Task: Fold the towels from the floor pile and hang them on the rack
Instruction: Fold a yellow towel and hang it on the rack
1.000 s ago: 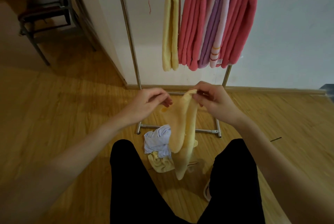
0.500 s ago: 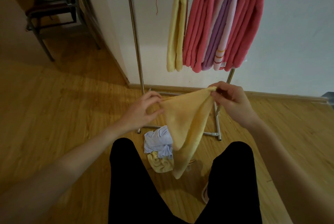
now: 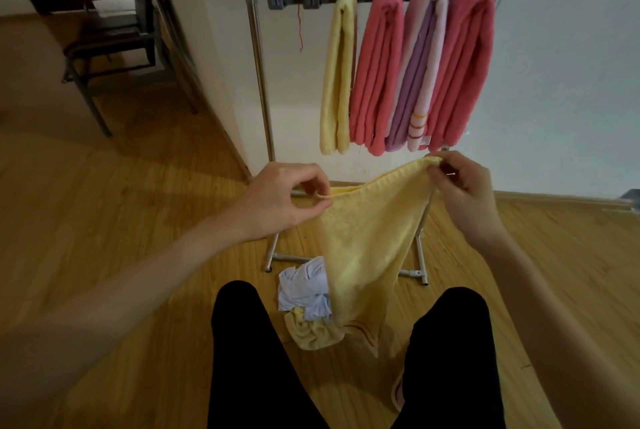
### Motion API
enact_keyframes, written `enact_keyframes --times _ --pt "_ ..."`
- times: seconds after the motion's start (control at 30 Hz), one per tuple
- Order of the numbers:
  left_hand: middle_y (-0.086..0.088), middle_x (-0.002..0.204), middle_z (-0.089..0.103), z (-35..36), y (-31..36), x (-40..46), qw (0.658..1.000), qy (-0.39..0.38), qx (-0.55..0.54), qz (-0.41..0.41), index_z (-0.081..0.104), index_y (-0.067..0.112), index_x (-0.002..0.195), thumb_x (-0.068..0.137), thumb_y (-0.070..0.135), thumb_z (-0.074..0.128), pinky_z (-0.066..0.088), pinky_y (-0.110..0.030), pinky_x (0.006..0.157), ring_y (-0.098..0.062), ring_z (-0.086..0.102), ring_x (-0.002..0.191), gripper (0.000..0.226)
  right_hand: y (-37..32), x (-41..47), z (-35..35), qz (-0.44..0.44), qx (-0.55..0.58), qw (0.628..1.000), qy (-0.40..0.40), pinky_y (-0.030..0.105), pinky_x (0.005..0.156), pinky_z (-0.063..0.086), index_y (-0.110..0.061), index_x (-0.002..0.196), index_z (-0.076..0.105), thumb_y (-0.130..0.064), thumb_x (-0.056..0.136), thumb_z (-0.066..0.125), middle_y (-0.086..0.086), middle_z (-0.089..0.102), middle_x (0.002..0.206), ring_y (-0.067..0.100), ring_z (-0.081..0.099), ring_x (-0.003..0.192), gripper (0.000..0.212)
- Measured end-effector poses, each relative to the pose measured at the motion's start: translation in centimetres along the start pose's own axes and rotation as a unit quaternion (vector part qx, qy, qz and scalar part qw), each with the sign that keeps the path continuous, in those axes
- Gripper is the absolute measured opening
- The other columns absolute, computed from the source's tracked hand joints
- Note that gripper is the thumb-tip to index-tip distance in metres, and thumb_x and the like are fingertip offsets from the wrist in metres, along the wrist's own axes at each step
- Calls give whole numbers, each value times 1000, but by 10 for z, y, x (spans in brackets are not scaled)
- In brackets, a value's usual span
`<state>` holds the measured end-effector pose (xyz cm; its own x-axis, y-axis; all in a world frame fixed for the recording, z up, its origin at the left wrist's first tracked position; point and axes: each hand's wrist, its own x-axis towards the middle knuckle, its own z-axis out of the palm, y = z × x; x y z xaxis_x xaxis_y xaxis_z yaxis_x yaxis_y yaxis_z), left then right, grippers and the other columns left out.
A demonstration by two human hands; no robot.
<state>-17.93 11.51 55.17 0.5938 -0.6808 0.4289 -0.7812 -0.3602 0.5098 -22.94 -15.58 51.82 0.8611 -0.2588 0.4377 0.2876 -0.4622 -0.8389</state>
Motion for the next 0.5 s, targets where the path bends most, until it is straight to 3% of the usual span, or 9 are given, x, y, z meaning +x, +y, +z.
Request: enact_keyframes --times 0.17,0.33,0.43,0.5 --pt "5 91 58 3 13 1 995 -96 -16 -1 58 20 106 87 9 62 49 -25 75 -15 57 84 23 -2 5 6 -15 -1 1000 10 17 74 43 -7 94 63 6 90 49 5 62 87 10 54 81 19" --pt "5 95 57 5 21 4 973 -227 21 22 66 19 105 89 10 58 45 -27 80 -12 54 88 20 0 11 20 19 1 1000 1 37 79 50 -10 98 64 3 92 48 -3 62 89 14 57 87 22" --pt "2 106 56 8 21 0 942 -314 101 62 59 17 124 86 8 60 45 -26 86 -9 52 98 39 3 11 23 8 -11 1000 -26 33 79 49 -10 99 65 4 91 47 -4 63 92 12 57 88 25" --pt "-4 107 60 11 20 -2 931 -300 155 139 60 10 123 84 1 62 49 -32 84 -16 55 100 39 4 10 25 4 -8 999 -45 29 79 47 -10 98 66 7 89 46 -5 64 92 11 56 88 27"
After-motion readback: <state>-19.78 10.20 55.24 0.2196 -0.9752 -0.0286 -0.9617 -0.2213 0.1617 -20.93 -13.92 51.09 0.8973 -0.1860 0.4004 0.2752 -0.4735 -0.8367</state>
